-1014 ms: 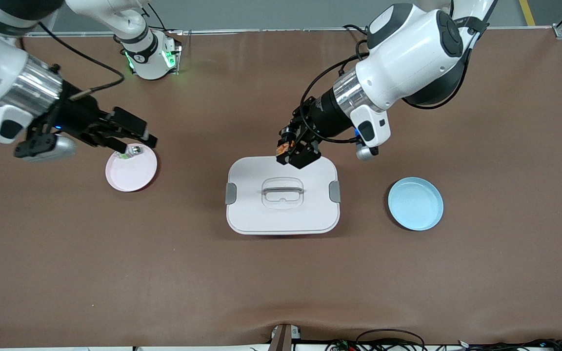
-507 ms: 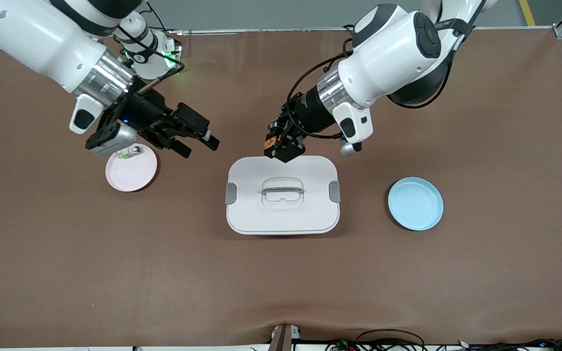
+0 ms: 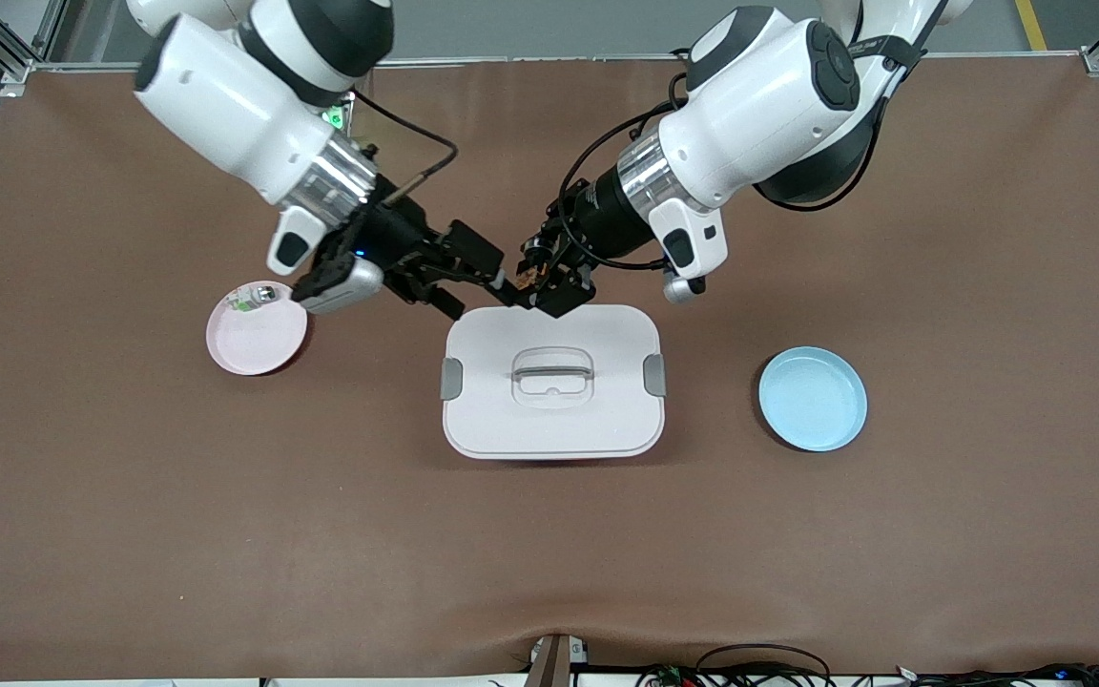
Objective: Transfer orange switch to right arm and place
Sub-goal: 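Grasp the switch with the right gripper beside the left gripper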
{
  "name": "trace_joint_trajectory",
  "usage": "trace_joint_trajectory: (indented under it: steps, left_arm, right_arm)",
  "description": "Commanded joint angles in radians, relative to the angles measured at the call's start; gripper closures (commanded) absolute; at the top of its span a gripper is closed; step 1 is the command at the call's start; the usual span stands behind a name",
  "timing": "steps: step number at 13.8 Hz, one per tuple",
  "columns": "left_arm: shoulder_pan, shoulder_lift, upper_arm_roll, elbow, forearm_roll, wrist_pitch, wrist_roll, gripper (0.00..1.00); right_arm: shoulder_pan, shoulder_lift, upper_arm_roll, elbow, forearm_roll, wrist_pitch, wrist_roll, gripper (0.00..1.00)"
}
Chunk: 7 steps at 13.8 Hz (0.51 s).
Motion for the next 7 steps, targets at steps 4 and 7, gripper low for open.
trace_joint_trajectory:
  steps: [4,7]
  left_arm:
    - [-0.006,0.012,-0.001,0.013,-0.01,0.017,-0.015,0.9]
    - [-0.006,0.021,-0.001,0.013,-0.007,0.037,-0.015,0.9]
  right_arm:
    - [0.025,-0.003,-0.01,0.014,0.105,-0.023,-0.002,0.0]
    - [0.025,-0.003,-0.01,0.034,0.108,-0.055,0.004,0.0]
